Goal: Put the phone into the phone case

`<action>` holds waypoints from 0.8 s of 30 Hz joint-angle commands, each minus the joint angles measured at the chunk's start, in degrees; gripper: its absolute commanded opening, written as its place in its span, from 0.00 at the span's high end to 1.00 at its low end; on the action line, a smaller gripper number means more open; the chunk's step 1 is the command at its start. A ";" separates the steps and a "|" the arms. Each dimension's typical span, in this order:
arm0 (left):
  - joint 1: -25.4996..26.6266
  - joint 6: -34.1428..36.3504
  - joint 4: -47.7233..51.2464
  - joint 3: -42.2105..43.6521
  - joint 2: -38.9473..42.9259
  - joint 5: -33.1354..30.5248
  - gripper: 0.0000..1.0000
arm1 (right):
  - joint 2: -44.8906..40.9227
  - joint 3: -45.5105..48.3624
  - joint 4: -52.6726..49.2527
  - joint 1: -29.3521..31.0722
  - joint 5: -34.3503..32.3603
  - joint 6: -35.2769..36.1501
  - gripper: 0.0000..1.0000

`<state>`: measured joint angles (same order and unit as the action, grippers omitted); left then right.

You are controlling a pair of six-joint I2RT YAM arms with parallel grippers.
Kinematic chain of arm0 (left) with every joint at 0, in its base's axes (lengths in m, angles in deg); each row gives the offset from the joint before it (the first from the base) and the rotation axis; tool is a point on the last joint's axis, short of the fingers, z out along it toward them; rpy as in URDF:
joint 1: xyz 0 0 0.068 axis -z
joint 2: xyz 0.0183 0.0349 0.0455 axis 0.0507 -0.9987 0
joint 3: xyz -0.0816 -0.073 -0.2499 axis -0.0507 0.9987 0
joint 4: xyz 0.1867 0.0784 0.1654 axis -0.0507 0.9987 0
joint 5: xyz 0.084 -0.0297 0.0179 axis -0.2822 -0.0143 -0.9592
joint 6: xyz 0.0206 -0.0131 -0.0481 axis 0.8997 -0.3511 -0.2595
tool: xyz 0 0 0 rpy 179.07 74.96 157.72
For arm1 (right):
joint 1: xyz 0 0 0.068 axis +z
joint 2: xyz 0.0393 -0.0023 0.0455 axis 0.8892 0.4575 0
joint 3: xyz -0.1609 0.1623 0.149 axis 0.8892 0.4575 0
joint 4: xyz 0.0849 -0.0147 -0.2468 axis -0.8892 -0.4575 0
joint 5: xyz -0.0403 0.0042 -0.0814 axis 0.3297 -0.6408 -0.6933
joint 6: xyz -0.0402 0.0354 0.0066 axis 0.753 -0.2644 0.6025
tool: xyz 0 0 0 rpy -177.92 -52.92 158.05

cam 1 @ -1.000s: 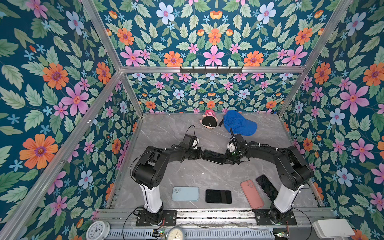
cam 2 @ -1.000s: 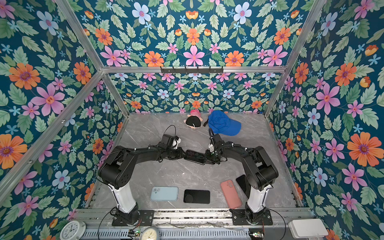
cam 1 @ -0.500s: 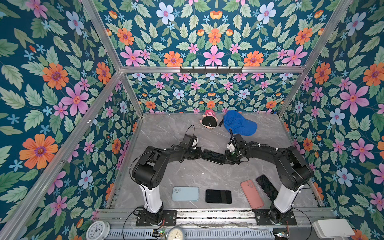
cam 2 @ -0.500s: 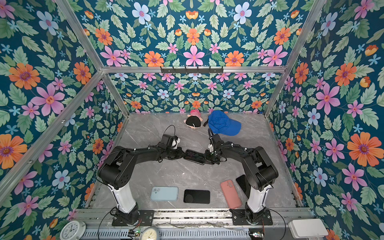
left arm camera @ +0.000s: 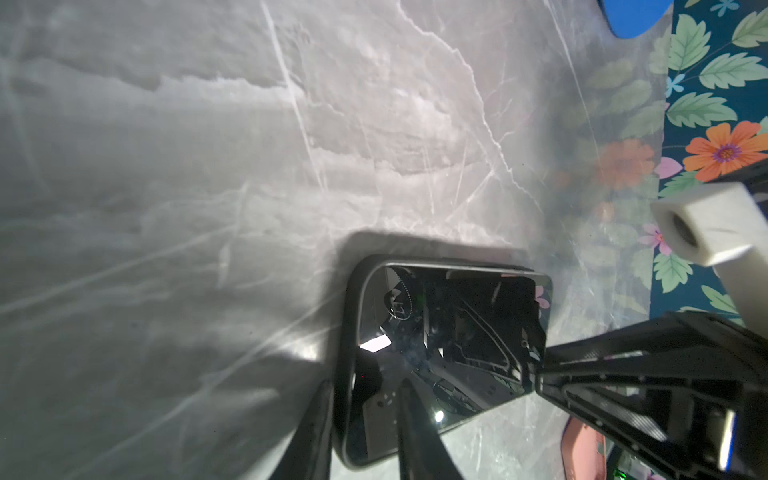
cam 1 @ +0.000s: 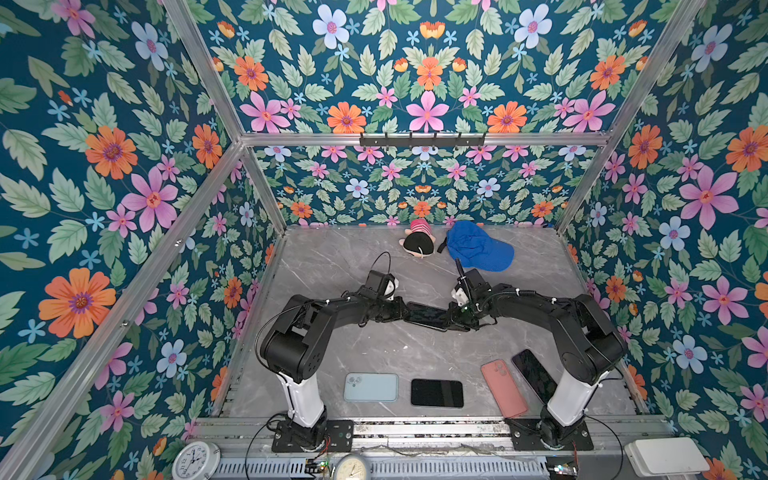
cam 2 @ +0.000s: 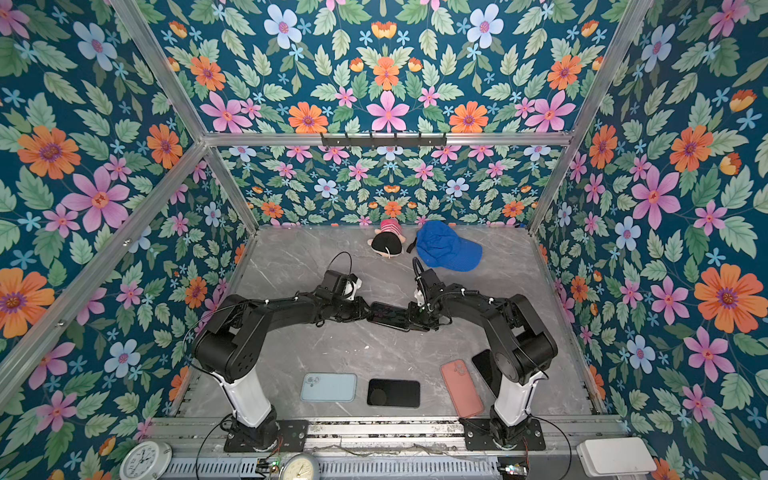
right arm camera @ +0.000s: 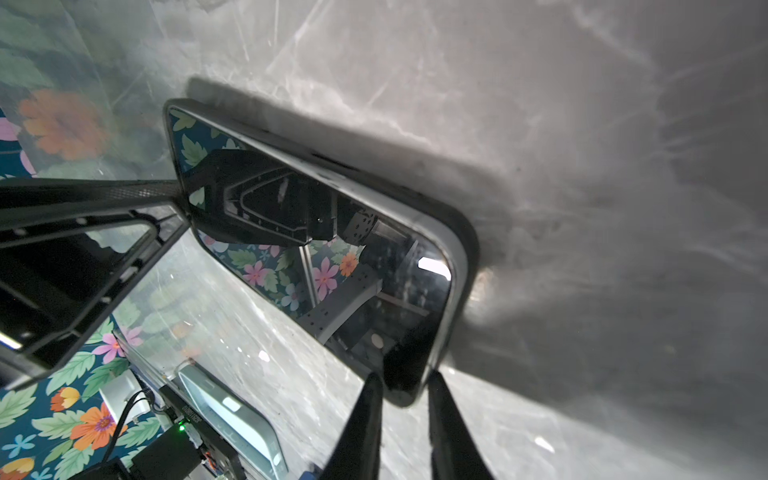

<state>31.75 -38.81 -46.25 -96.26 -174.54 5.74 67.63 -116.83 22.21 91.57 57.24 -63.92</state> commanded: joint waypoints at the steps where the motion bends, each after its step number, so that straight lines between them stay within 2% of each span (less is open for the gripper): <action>1: 0.25 0.64 -0.83 0.43 0.63 4.09 0.73 | -0.69 -0.21 0.90 0.54 0.56 0.81 0.71; 3: 0.25 0.44 -1.24 0.80 0.46 4.38 0.74 | -0.77 -0.30 0.73 0.84 0.14 0.90 0.64; 6: 0.25 0.17 -1.61 1.07 0.53 4.40 0.74 | -0.56 -0.97 -0.52 1.36 -0.98 1.43 0.63; 16: 0.33 -0.49 -2.67 1.42 0.36 4.78 0.76 | -0.18 -1.23 0.13 2.12 -0.40 0.69 0.80; 24: 0.34 -1.41 -4.24 1.87 0.45 5.42 0.76 | 1.43 -1.60 2.21 3.62 0.79 -1.03 0.85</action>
<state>31.70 -39.53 -48.26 -94.47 -174.32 6.04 68.17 -118.14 18.80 94.24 54.60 -64.25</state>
